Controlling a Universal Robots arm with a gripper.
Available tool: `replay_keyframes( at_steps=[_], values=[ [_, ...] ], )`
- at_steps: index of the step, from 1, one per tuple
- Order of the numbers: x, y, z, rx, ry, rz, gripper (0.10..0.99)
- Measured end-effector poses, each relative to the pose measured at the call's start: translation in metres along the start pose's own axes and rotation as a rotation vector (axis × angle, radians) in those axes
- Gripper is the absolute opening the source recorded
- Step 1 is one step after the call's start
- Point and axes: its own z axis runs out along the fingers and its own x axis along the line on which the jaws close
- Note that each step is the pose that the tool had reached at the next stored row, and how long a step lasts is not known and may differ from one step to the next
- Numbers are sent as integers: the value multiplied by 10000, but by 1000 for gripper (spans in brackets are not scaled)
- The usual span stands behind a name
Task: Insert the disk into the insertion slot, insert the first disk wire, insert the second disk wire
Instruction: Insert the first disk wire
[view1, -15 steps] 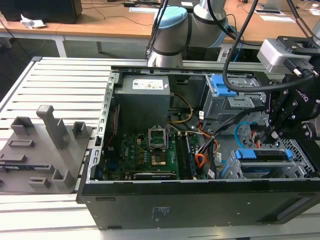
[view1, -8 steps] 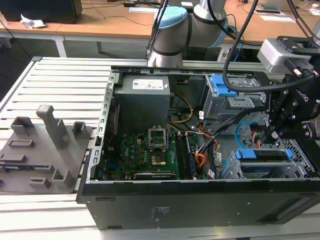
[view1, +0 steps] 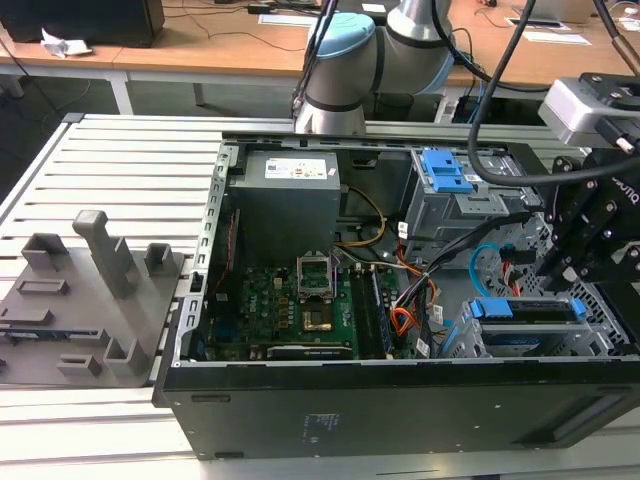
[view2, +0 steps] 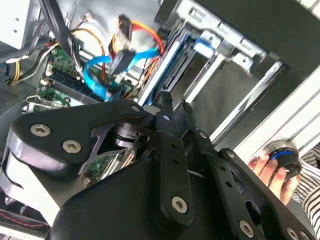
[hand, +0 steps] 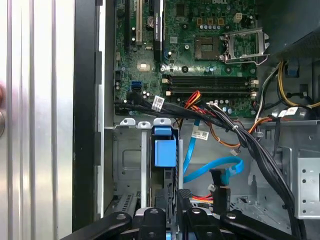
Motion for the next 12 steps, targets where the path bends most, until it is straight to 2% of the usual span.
replay_keyframes(
  at_steps=[3, 5, 7, 8, 10, 12],
  values=[
    [-9, -83, -4, -2, 1, 0, 239],
    [-29, -85, -4, -3, 1, 2, 239],
    [-86, -85, -4, -2, 0, 0, 239],
    [-208, -83, -4, -2, 4, 1, 239],
    [-330, -75, -4, -2, 4, 9, 239],
    [-366, -30, 5, -3, 1, 79, 239]
  ],
)
